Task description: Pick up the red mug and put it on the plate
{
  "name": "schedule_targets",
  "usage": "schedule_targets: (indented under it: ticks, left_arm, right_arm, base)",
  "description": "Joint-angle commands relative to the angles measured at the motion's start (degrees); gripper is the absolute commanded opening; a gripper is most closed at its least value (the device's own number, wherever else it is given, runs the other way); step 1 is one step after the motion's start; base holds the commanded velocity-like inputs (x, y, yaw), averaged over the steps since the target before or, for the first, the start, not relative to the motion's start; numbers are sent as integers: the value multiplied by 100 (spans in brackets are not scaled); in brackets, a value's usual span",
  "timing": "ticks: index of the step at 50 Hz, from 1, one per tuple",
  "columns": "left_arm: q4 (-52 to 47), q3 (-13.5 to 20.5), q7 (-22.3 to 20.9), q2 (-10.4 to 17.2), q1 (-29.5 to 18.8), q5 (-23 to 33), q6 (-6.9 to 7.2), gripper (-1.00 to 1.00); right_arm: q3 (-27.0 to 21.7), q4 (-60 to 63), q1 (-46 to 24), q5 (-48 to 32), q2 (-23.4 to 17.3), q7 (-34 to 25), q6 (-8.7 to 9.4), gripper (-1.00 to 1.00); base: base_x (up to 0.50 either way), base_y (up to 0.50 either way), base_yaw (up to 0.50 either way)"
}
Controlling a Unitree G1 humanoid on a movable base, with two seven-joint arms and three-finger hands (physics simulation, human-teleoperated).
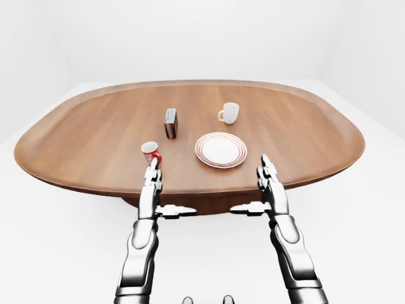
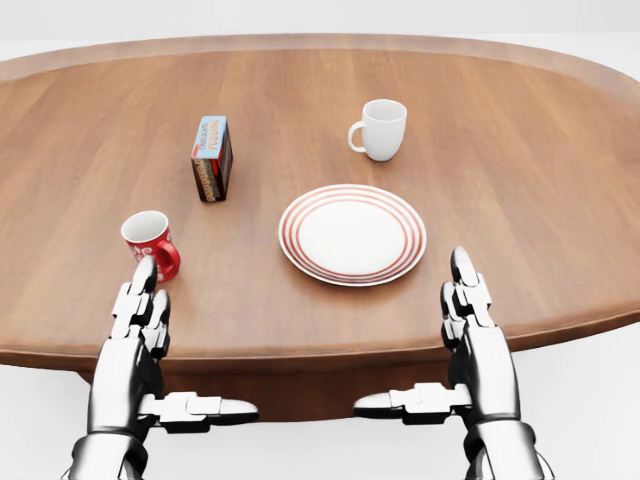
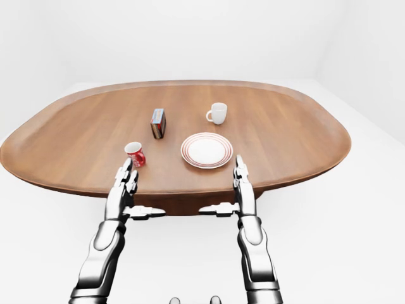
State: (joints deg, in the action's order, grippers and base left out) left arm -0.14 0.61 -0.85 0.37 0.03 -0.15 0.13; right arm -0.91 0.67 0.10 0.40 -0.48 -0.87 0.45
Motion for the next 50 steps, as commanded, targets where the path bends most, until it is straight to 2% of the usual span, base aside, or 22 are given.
schedule_targets:
  ticks: [1,6,9,12,14,15,17,19,20,21,23,27,29,34,39,44,50]
  left_arm:
    - [-114,85,-139,51,23,-19,85,100]
    - [15,93,-119,51,-10,4,3,100]
    - [1,84,-119,51,-5,15,17,100]
    - [-2,96,-121,58,-19,15,28,100]
    - [-162,164,-132,87,-19,-44,147,100]
    - [-324,222,-129,106,-5,-93,227,100]
    - [-613,407,-136,127,-11,-327,179,100]
    - [-948,704,-23,228,-83,-539,453,100]
    - [-1042,793,-10,265,-101,-623,487,100]
    - [-1281,1084,76,359,-161,-848,487,100]
    - [-1642,1344,228,402,-168,-1110,487,100]
    - [-1942,1504,381,495,-178,-1290,487,100]
    - [-1933,1889,614,673,-355,-1445,487,100]
    - [-1842,2279,886,891,-428,-1653,487,100]
    - [-1996,2758,1290,1081,-455,-2103,487,100]
    - [-1701,2874,1404,1258,-521,-2241,487,100]
    - [-1794,2895,1504,1306,-504,-2333,487,100]
  right_arm:
    - [-157,127,9,52,-78,-137,85,100]
    - [-175,57,-9,39,-84,-132,48,100]
    - [-174,70,-2,32,-84,-128,60,100]
    - [-203,212,-8,28,-104,-117,186,100]
    - [-282,386,-32,72,-140,-117,330,100]
    - [-323,498,-36,88,-158,-114,414,100]
    - [-438,499,-102,122,-194,-80,454,100]
    - [-682,818,-146,214,-302,-13,455,100]
    - [-751,945,-155,278,-321,-14,455,100]
    - [-970,1417,-165,385,-410,53,455,100]
    - [-1364,1772,-284,566,-523,212,455,100]
    - [-1808,2153,-349,1056,-678,320,455,100]
    - [-2091,2608,-334,1297,-784,397,455,100]
    - [-2376,2945,-312,1466,-909,434,455,100]
    - [-2949,3015,-307,1924,-1081,481,455,100]
    - [-2998,2987,-362,2032,-1192,577,455,100]
    - [-3016,2933,-388,2082,-1244,631,455,100]
  base:
    - [0,0,0]
    - [0,0,0]
    - [0,0,0]
    - [0,0,0]
    - [0,0,0]
    - [0,0,0]
    - [0,0,0]
    - [0,0,0]
    - [0,0,0]
    - [0,0,0]
    - [0,0,0]
    - [0,0,0]
    - [0,0,0]
    - [0,0,0]
    - [0,0,0]
    - [0,0,0]
    - [0,0,0]
